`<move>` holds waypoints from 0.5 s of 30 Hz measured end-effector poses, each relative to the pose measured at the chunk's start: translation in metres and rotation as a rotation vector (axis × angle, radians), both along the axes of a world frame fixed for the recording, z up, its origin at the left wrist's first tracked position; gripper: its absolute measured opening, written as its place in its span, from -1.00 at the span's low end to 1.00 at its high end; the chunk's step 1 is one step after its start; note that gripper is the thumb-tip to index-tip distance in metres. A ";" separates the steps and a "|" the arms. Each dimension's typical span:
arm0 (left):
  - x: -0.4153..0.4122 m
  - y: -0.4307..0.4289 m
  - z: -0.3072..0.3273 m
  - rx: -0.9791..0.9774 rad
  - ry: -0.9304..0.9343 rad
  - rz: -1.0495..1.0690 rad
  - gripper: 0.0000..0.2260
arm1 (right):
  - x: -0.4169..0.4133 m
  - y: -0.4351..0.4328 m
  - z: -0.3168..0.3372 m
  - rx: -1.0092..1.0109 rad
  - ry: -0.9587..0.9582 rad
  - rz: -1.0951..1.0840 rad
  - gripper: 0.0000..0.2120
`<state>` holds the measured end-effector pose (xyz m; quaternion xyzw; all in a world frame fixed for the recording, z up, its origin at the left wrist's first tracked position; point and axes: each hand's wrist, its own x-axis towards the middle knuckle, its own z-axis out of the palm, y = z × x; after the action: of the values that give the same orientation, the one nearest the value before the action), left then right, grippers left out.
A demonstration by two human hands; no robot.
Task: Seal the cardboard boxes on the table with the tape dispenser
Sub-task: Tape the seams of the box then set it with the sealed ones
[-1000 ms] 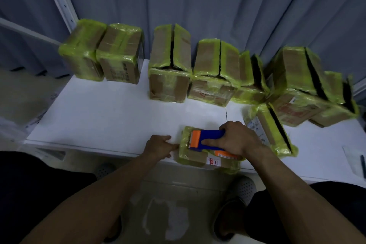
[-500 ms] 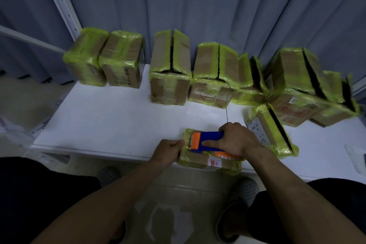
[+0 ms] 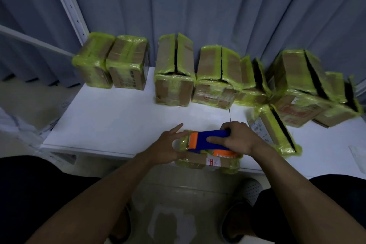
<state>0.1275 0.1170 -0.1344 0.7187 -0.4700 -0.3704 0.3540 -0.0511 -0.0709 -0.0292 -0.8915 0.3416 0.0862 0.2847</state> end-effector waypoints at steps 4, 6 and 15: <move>0.010 -0.006 -0.002 0.099 -0.161 -0.097 -0.11 | -0.011 0.002 -0.001 0.061 -0.049 -0.079 -0.55; 0.014 -0.005 -0.003 0.205 -0.248 -0.121 -0.10 | -0.016 0.005 -0.003 0.093 -0.077 -0.109 -0.54; 0.016 0.003 -0.010 0.295 -0.432 -0.181 -0.18 | -0.027 0.007 0.003 0.177 -0.108 -0.183 -0.57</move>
<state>0.1430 0.1203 -0.1440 0.7799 -0.5379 -0.3031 0.1027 -0.0785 -0.0635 -0.0265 -0.8313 0.3967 0.0416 0.3870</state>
